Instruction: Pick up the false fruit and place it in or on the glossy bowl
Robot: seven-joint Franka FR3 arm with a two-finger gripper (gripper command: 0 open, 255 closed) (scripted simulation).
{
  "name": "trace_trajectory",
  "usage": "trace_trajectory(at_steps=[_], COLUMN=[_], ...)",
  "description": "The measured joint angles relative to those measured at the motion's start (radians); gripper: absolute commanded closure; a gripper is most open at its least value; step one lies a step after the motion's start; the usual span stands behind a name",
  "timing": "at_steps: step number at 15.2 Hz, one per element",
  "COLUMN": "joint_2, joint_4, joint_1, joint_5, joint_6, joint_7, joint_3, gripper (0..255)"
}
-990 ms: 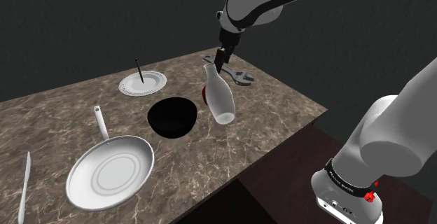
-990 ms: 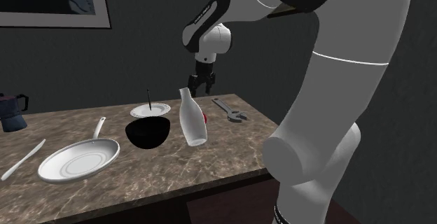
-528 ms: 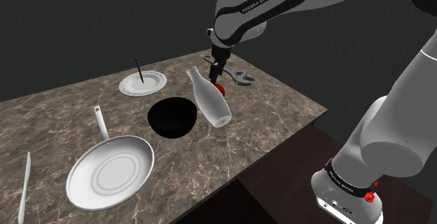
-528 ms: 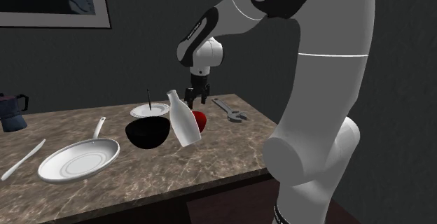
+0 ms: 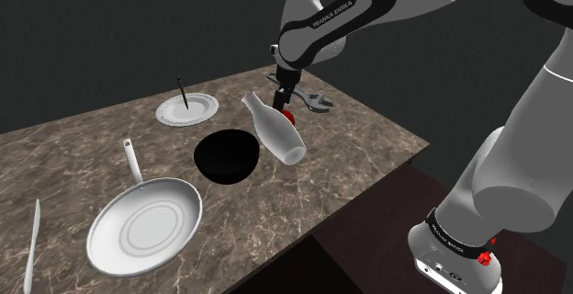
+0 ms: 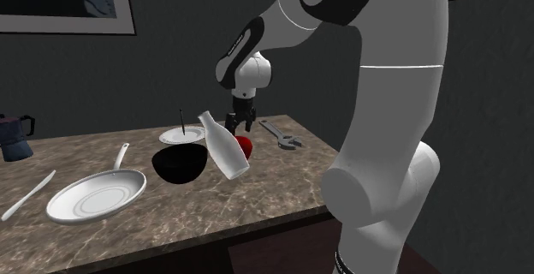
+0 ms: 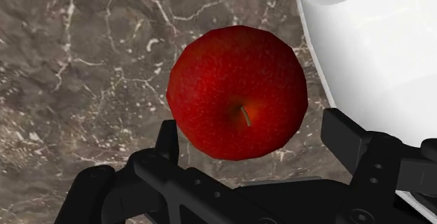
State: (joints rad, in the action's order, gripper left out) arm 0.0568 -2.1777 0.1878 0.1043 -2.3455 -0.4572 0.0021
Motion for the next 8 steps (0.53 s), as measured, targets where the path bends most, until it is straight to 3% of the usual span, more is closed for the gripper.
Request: trace_trajectory(at_steps=[2,3,8], joint_2=[0.001,0.001,0.001], joint_4=[-0.002,-0.002,-0.003], joint_1=[0.001,0.001,0.001], joint_5=[0.000,-0.001,-0.001], joint_6=[0.001,0.001,0.001], joint_7=[0.000,0.001,0.001], joint_3=[0.000,0.001,0.001], gripper=[0,255,255])
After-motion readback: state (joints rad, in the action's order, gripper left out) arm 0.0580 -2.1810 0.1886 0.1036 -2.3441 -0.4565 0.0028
